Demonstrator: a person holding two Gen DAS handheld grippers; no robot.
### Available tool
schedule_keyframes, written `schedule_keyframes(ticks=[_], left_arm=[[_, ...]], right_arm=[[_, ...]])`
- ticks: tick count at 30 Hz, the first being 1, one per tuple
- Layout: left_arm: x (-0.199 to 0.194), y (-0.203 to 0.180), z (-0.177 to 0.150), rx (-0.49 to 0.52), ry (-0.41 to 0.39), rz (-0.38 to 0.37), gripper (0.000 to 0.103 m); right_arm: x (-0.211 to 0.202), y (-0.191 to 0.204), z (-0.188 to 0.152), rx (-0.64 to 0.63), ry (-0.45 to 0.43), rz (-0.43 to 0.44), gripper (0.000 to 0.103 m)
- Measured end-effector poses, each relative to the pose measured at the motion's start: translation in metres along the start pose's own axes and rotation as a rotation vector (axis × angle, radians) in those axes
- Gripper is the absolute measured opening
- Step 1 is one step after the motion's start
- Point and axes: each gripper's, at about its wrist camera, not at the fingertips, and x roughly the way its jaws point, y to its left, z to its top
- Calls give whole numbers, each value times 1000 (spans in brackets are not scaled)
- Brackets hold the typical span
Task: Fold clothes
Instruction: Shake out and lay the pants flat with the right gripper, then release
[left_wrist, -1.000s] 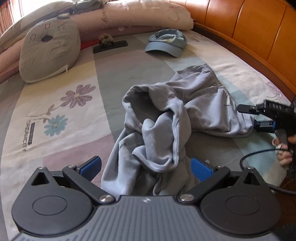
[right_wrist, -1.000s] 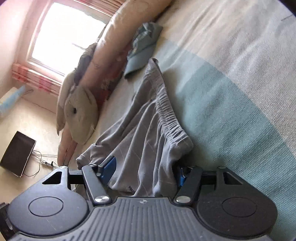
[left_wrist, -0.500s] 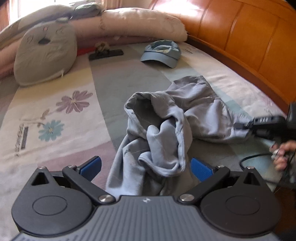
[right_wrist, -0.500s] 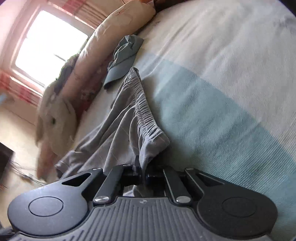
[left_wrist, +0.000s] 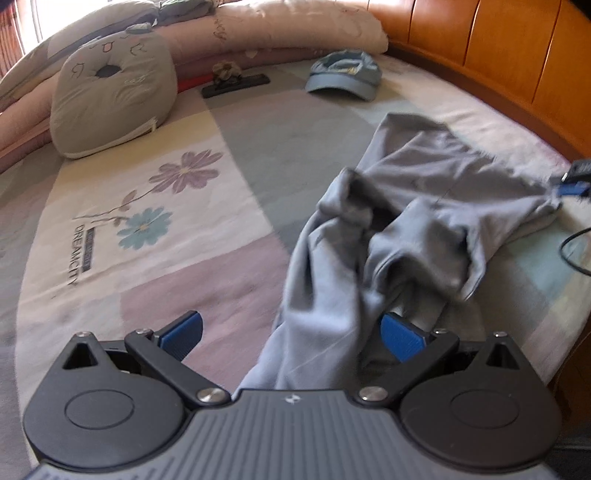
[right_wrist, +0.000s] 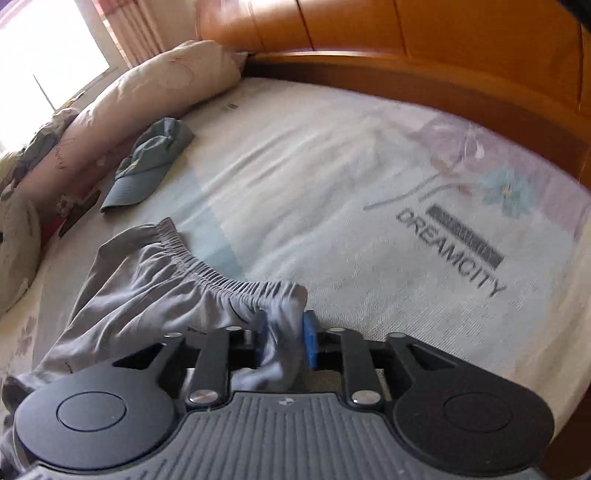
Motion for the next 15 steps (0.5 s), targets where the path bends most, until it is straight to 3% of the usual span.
schedule_keyframes(ticks=[1,5,8,15], left_arm=[[1,1,-3,2,8,9,102],[8,6,-10,3,38,29,102],[16,12,-9,-12,41,58,102],[38,56,6,-98,38,168,102]], right_arm=[[-4,4,0,-12,-11,-12,46],[-21,28,-4,-62,-54,-33,61],[-31,51,-5,-112,-66,16,69],[-43,118,-21,-268,-83,120,75]])
